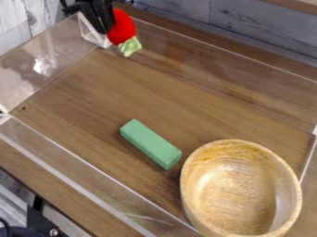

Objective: Move the red object to the left side of the table

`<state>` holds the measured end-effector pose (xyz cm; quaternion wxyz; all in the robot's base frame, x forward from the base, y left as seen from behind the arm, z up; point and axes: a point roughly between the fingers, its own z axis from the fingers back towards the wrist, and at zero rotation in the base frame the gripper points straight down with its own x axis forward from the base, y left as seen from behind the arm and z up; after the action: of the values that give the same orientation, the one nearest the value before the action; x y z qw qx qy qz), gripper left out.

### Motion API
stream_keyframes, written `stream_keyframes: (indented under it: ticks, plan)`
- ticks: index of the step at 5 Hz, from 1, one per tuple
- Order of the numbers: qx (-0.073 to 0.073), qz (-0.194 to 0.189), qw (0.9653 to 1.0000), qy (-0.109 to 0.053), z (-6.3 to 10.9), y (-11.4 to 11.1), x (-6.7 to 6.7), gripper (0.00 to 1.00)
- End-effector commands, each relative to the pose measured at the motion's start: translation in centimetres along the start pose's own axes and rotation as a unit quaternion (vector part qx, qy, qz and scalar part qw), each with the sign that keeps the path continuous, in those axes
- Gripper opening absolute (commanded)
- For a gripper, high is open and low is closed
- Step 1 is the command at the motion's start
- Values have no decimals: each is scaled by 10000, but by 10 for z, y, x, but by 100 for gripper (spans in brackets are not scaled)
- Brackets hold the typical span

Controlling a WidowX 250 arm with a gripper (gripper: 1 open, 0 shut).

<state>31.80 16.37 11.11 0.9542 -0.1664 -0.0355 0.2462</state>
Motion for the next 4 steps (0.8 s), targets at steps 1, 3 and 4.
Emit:
stream_keyframes:
  ticks: [1,3,4]
  plan:
    - [89,60,9993,-358,16,11,23,0]
    - [188,192,9990,-355,1,28,52,0]
    - [240,210,9990,-322,-8,34,59,0]
